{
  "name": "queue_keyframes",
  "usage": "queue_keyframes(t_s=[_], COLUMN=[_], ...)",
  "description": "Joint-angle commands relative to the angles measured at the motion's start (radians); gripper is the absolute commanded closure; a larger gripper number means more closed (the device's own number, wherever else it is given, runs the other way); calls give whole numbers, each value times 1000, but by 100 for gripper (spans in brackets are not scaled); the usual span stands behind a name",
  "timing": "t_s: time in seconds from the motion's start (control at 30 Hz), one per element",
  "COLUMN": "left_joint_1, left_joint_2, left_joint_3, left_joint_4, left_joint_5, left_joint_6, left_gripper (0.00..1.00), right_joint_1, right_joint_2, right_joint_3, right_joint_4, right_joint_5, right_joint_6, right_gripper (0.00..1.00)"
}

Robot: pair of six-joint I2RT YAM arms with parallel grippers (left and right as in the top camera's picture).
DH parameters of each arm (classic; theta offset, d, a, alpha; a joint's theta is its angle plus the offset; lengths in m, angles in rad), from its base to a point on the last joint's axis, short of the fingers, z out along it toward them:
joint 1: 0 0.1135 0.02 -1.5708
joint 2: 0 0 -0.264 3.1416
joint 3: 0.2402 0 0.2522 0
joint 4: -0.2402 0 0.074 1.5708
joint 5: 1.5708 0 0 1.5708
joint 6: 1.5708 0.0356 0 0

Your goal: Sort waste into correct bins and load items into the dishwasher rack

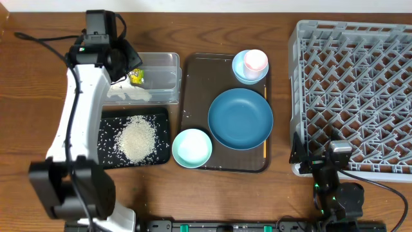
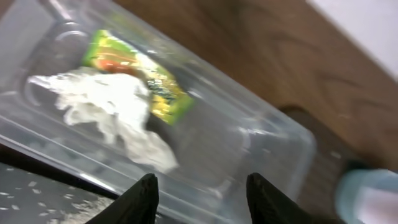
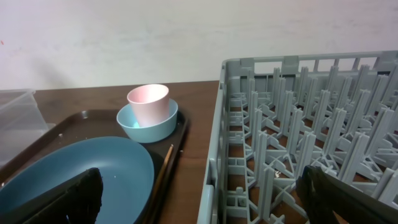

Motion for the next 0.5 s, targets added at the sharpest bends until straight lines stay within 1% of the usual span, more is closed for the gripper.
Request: queue_keyframes(t_s=[0.0, 0.03, 0.07, 0.13, 0.2, 0.27, 0.3, 0.37, 0.43, 0.47], left_joint_1=[0, 0, 0, -5, -21, -58, -76, -134, -205, -245], left_joint_2=[-125, -149, -167, -195, -209, -208, -205, -195, -180, -168], left_joint_3=[-2, -2, -2, -2, -2, -2, -2, -3, -8, -11], left_joint_4=[-1, -2, -8, -21, -42, -74, -87, -113, -116, -112], left_joint_5=[152, 198, 245, 346, 438, 481, 481, 481, 480, 465], left_joint_6=[24, 47, 69, 116, 153, 171, 171, 190, 220, 226], left_gripper=[47, 44, 39, 38, 48, 60, 64, 75, 82, 88], right_joint_1=[7, 7, 7, 7, 7, 7, 7, 7, 7, 7], right_joint_2=[-3, -3, -3, -3, -3, -3, -3, -3, -3, -3], right_joint_3=[-2, -2, -2, -2, -2, -2, -2, -2, -2, -2], right_joint_4=[-5, -5, -5, -5, -5, -5, -5, -5, -5, -5], right_joint_5=[2, 2, 2, 2, 2, 2, 2, 2, 2, 2], right_joint_6=[11, 11, 11, 11, 11, 11, 11, 11, 11, 11], right_gripper=[1, 1, 1, 1, 1, 1, 1, 1, 1, 1])
